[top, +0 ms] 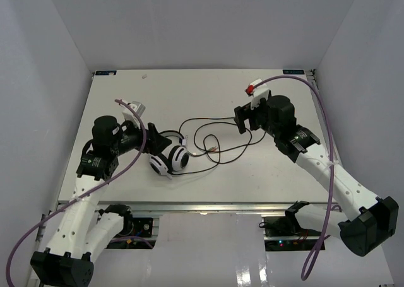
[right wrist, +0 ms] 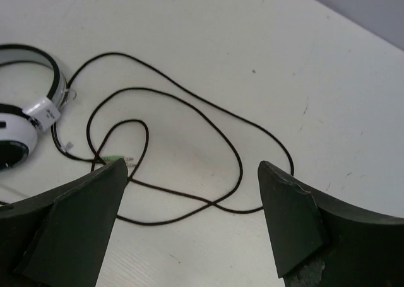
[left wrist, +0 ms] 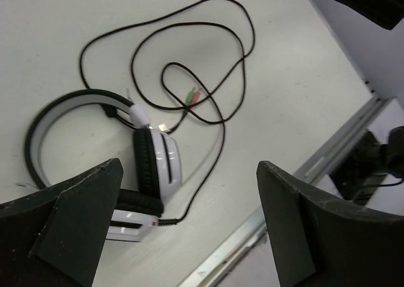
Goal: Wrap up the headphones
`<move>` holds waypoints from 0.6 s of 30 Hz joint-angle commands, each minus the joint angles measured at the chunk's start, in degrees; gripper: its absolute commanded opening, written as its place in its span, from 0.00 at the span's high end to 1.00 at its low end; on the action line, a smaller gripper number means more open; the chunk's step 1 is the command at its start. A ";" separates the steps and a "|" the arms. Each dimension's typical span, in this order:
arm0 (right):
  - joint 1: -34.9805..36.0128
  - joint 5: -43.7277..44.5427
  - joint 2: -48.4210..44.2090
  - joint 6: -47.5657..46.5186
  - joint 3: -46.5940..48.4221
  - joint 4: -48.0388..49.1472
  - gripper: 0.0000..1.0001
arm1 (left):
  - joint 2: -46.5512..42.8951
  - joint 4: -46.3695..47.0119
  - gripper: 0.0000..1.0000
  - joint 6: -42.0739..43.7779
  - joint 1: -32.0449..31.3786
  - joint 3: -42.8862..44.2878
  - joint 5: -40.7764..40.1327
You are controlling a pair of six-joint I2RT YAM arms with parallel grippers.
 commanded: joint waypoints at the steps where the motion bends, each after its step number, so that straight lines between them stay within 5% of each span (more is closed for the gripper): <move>1: -3.98 -17.54 -4.65 -7.95 -4.76 -2.85 0.10 | 2.96 -5.50 0.02 17.70 0.09 5.57 -5.19; 3: -7.64 -30.79 -6.20 -23.73 -4.55 -10.94 0.10 | 6.74 -5.49 0.02 22.99 0.09 6.43 -6.44; 11: -20.27 -66.08 -9.49 -32.54 -14.00 -10.17 0.00 | 22.08 -7.74 0.02 44.59 0.09 9.14 -6.58; 18: -26.37 -73.50 -7.57 -33.46 -16.30 -9.61 0.00 | 37.66 -7.81 0.03 56.83 -0.15 15.04 -1.84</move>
